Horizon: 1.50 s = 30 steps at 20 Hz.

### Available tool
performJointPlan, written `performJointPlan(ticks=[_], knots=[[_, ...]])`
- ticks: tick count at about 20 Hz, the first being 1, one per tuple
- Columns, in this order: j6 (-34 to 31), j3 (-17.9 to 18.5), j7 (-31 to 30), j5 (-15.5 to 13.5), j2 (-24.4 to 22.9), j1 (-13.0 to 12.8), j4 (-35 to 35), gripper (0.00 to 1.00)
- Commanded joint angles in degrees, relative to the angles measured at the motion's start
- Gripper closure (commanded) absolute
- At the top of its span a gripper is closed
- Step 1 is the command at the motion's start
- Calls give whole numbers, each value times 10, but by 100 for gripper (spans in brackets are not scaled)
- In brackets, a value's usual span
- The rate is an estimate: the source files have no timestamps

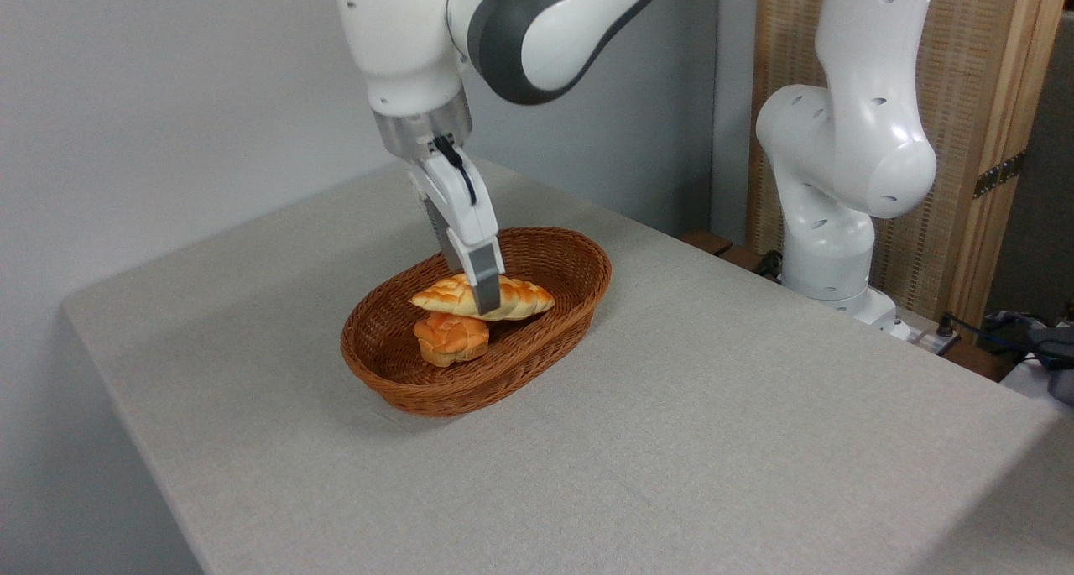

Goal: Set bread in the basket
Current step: 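Open the gripper and raise it away from the basket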

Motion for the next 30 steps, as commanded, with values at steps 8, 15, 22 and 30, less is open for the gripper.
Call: performJointPlan(ticks=[8, 15, 22, 30], knots=[[-154, 25, -23, 19, 58, 78, 253, 0], [-195, -56, -65, 42, 98, 160, 346, 0], [-214, -56, -56, 65, 93, 153, 340, 0], [-176, -47, -20, 66, 60, 146, 285, 0]])
